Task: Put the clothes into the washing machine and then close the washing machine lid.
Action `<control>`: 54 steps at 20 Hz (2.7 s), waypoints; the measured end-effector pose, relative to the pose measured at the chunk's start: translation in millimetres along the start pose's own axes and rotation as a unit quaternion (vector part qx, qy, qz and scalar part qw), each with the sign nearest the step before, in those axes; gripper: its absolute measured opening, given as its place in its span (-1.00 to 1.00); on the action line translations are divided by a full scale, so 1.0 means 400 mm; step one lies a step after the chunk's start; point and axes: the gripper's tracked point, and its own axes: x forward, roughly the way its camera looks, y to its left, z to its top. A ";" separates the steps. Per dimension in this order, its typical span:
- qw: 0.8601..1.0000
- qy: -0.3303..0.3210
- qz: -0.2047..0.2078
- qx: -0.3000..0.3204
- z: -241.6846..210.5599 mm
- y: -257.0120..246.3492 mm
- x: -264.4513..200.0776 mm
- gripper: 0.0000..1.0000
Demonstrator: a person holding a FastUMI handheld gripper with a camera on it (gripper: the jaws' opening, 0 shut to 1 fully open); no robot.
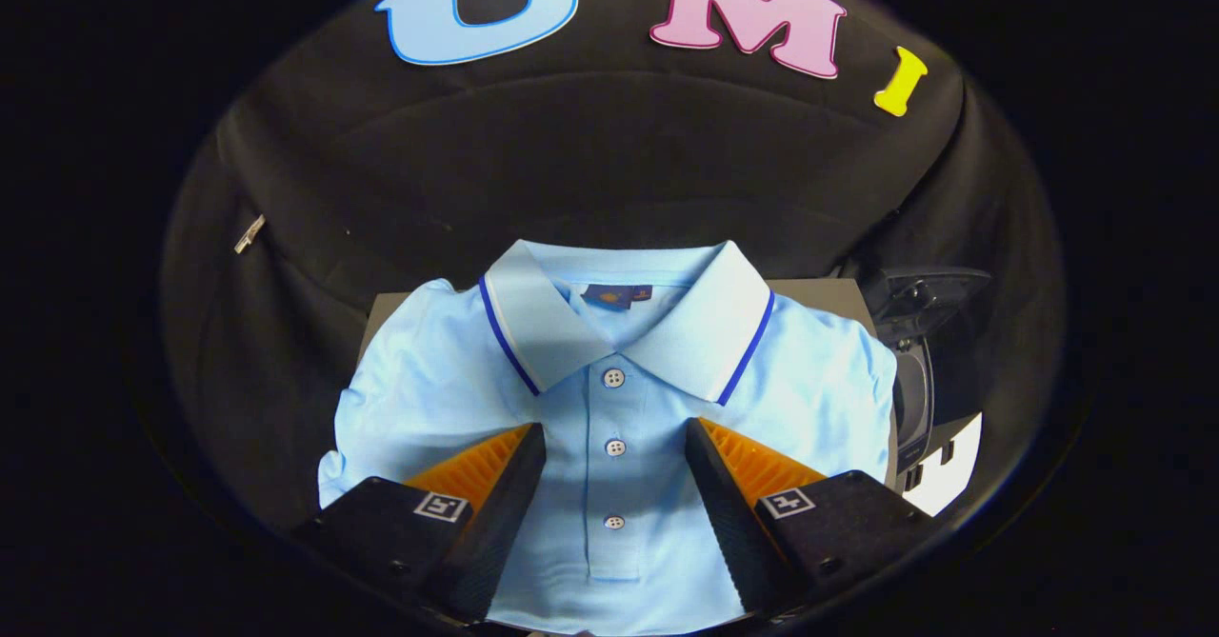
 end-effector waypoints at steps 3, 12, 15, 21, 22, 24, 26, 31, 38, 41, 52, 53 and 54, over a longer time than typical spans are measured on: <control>1.000 0.008 -0.004 0.010 -0.002 -0.004 0.000 0.78; 1.000 -0.009 -0.002 0.014 -0.004 -0.012 0.001 0.02; 1.000 -0.019 0.005 0.022 -0.002 -0.022 0.007 -0.40; 0.998 -0.058 0.004 0.029 0.007 -0.022 -0.001 -0.89; 0.997 -0.071 0.004 0.026 0.008 -0.021 -0.001 -0.89; 0.995 -0.094 0.002 0.013 0.007 -0.021 -0.008 -0.89; 0.991 -0.136 0.004 -0.001 0.020 -0.018 -0.025 -0.89; 0.975 -0.222 -0.004 -0.006 0.027 -0.026 -0.092 -0.90; 0.954 -0.298 -0.014 -0.019 0.033 -0.047 -0.220 -0.90; 0.943 -0.332 -0.018 -0.025 0.051 -0.078 -0.295 -0.89; 0.921 -0.386 -0.017 -0.056 0.070 -0.257 -0.477 -0.90; 0.921 -0.385 -0.016 -0.058 0.072 -0.282 -0.485 -0.90; 0.920 -0.387 -0.013 -0.062 0.075 -0.304 -0.495 -0.90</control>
